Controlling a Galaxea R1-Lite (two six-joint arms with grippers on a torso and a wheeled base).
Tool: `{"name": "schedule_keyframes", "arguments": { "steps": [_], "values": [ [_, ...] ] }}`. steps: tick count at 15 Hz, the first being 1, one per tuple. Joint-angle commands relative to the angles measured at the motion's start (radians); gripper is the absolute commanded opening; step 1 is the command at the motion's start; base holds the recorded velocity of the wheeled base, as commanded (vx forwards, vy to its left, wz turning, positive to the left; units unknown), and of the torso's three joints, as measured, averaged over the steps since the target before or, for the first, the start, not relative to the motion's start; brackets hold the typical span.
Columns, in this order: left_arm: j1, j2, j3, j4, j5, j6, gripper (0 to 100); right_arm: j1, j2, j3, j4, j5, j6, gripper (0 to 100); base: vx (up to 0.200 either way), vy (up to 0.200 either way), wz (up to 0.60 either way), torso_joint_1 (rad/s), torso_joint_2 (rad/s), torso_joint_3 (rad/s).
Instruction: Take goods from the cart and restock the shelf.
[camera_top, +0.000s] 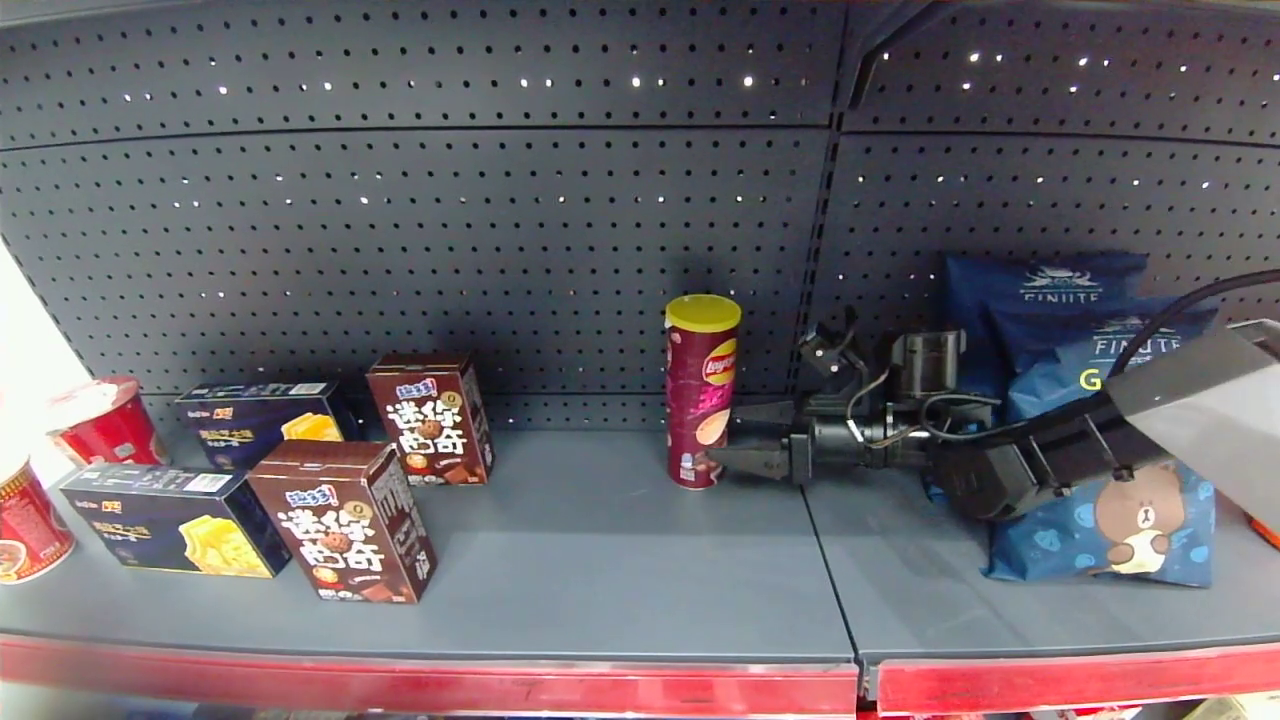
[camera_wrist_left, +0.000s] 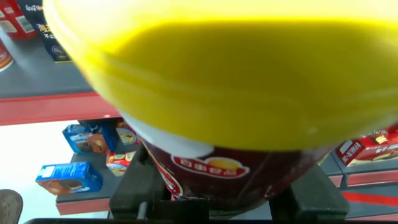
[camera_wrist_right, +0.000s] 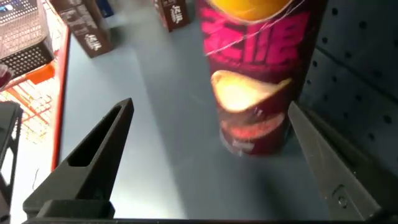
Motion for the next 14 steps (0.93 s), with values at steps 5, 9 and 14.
{"name": "schedule_keyframes", "arguments": {
  "steps": [5,9,14],
  "values": [
    [0.0,0.002,0.003,0.001,-0.002,-0.002,0,0.033,0.144,-0.137,-0.006,-0.005,0.034,100,0.0,0.0,0.0,0.0,0.0,0.0],
    [0.0,0.002,0.019,-0.001,-0.019,0.0,0,0.033,0.161,-0.151,-0.009,-0.016,0.037,100,0.0,0.0,0.0,0.0,0.0,0.0],
    [0.0,0.002,0.019,-0.001,-0.017,0.0,0,0.04,0.207,-0.228,-0.001,-0.059,0.037,100,0.0,0.0,0.0,0.0,0.0,0.0]
  ]
}}
